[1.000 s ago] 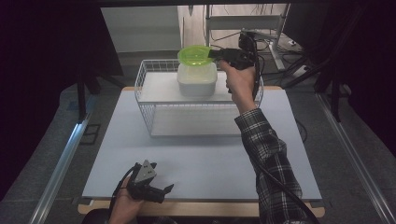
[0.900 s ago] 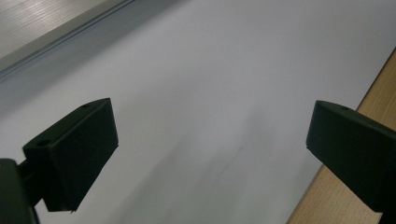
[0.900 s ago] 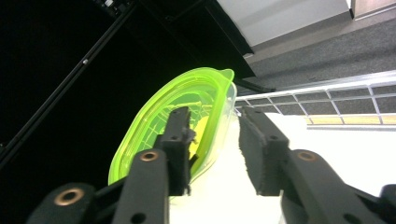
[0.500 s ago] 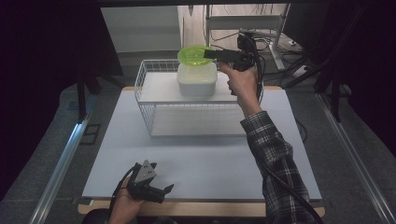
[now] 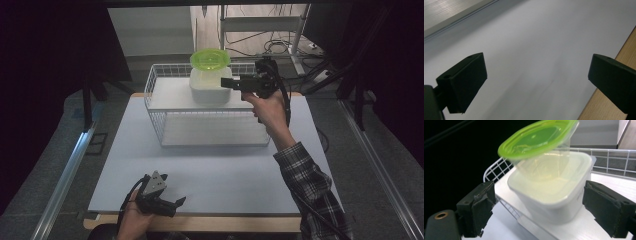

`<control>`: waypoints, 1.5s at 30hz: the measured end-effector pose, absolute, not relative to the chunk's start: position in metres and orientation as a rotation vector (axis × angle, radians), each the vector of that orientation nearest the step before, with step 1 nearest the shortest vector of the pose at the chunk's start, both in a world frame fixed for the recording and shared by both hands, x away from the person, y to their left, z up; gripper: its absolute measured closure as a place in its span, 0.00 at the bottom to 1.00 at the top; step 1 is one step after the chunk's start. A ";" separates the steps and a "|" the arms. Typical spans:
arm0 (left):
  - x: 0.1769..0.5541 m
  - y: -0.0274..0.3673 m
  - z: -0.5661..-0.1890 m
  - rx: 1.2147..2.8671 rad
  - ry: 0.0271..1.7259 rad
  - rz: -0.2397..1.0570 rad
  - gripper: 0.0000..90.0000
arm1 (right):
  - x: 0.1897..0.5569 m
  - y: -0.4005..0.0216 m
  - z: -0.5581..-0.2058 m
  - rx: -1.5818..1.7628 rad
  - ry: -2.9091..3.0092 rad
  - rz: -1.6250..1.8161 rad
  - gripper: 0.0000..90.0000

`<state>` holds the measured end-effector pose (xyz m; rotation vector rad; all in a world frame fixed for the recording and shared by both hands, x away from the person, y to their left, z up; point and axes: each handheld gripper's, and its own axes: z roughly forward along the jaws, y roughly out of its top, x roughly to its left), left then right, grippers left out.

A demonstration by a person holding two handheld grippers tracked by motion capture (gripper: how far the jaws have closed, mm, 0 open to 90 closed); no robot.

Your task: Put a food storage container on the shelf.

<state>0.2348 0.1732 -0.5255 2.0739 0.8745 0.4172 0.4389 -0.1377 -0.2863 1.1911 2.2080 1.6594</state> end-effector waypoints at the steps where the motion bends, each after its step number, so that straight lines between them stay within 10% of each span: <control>1: 0.235 0.173 -0.525 2.069 0.874 0.415 0.02 | 0.436 -0.139 -0.288 1.174 2.213 1.652 0.12; 45: 0.235 0.174 -0.525 2.018 0.823 0.384 0.01 | 0.358 -0.171 -0.401 0.840 2.310 1.525 0.05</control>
